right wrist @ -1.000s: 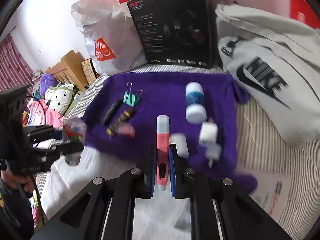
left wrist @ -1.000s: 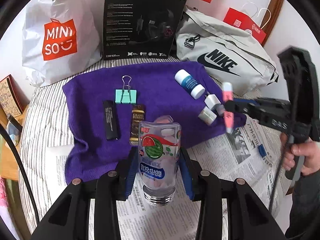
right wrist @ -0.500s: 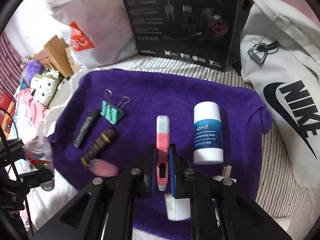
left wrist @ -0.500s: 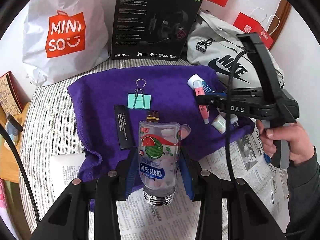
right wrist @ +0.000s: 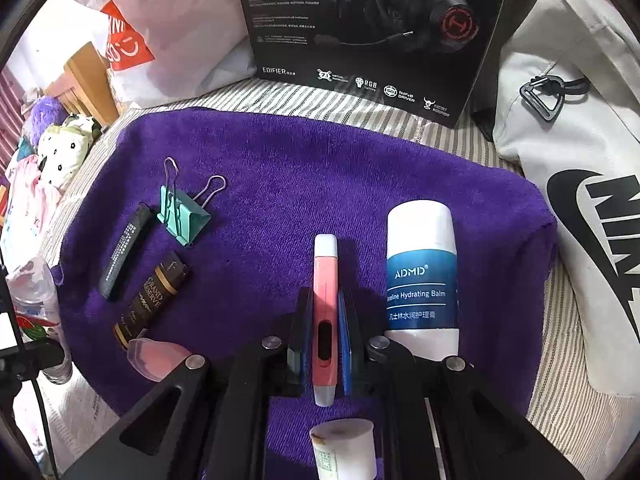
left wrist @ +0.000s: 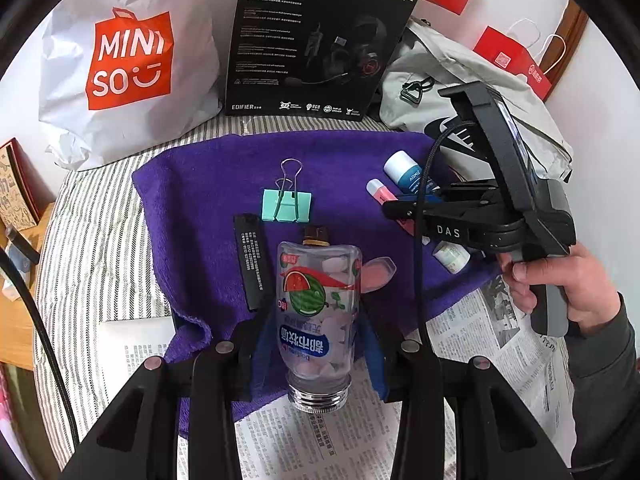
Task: Organize rigid objects
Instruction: 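Carry the highlighter onto the purple towel and open the right gripper while the left gripper carries the candy bottle, then lower the candy bottle onto the purple towel and open the left gripper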
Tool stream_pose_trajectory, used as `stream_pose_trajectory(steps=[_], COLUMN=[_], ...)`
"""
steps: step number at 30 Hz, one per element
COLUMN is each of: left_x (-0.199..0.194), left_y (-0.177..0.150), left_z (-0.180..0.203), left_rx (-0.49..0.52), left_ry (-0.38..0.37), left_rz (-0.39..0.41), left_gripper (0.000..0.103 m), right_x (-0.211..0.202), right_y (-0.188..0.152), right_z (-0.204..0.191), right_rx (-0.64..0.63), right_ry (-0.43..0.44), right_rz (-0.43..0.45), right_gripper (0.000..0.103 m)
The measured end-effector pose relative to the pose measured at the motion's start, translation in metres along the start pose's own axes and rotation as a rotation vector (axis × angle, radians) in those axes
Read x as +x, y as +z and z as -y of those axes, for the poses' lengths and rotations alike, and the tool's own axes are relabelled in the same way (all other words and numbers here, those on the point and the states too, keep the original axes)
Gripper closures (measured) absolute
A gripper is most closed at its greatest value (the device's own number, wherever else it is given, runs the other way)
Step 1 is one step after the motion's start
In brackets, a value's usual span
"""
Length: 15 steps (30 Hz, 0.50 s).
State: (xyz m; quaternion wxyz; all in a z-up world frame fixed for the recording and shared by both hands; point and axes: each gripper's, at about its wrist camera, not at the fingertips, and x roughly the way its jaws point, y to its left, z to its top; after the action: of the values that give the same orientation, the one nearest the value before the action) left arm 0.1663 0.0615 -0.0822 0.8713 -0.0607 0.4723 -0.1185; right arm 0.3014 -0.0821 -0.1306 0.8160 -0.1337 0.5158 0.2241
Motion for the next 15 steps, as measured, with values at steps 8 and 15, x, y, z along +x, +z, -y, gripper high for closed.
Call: stream_pose_trajectory(steps=[8, 15], left_x=[0.003, 0.002], left_y=[0.001, 0.002], left_z=[-0.001, -0.001], left_rx=[-0.006, -0.009], left_ry=[0.004, 0.016], left_rz=[-0.007, -0.014], left_gripper=[0.065, 0.065], right_x=[-0.001, -0.020], right_y=[-0.004, -0.013], right_z=[-0.003, -0.004], right_rx=[-0.030, -0.039], right_ry=[0.022, 0.020], right_rz=[0.001, 0.024], right_gripper=[0.068, 0.065])
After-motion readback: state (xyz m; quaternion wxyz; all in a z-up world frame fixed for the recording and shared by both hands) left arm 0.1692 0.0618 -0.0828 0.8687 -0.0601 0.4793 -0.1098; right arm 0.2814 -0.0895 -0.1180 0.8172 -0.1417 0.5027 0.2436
